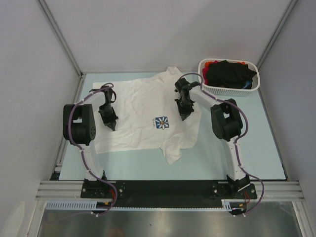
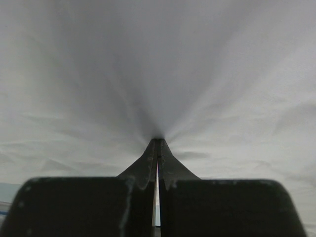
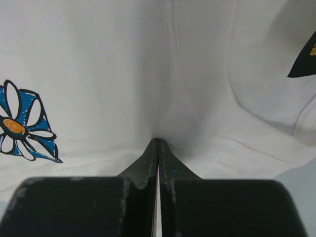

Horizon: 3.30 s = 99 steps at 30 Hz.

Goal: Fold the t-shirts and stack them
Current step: Flatten out the tshirt, then grap the side of the flattened tshirt furthest away from the robot with both arms

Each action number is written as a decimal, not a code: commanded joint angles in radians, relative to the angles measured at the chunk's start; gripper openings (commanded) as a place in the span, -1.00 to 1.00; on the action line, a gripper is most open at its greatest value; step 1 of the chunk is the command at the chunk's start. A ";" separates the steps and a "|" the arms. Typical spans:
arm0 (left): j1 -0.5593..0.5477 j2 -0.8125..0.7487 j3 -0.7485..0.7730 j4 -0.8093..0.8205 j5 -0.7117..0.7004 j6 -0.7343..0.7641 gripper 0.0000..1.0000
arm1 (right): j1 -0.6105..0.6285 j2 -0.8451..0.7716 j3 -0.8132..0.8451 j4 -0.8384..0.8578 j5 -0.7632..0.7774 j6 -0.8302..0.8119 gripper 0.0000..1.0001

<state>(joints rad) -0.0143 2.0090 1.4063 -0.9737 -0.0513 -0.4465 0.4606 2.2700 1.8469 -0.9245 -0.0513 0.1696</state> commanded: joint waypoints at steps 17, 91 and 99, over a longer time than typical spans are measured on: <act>-0.010 -0.174 -0.447 -0.042 -0.062 -0.061 -1.00 | 0.012 -0.220 -0.462 -0.234 0.018 0.107 -1.00; 0.178 0.143 0.554 -0.137 -0.056 0.097 0.99 | -0.011 0.232 0.495 0.337 0.229 -0.015 0.08; 0.195 0.145 0.548 -0.128 -0.071 0.088 0.99 | -0.010 0.218 0.514 0.334 0.269 -0.007 -0.52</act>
<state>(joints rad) 0.1692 2.1586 1.9244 -1.1038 -0.1028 -0.3721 0.4511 2.5099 2.2990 -0.6090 0.1734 0.1551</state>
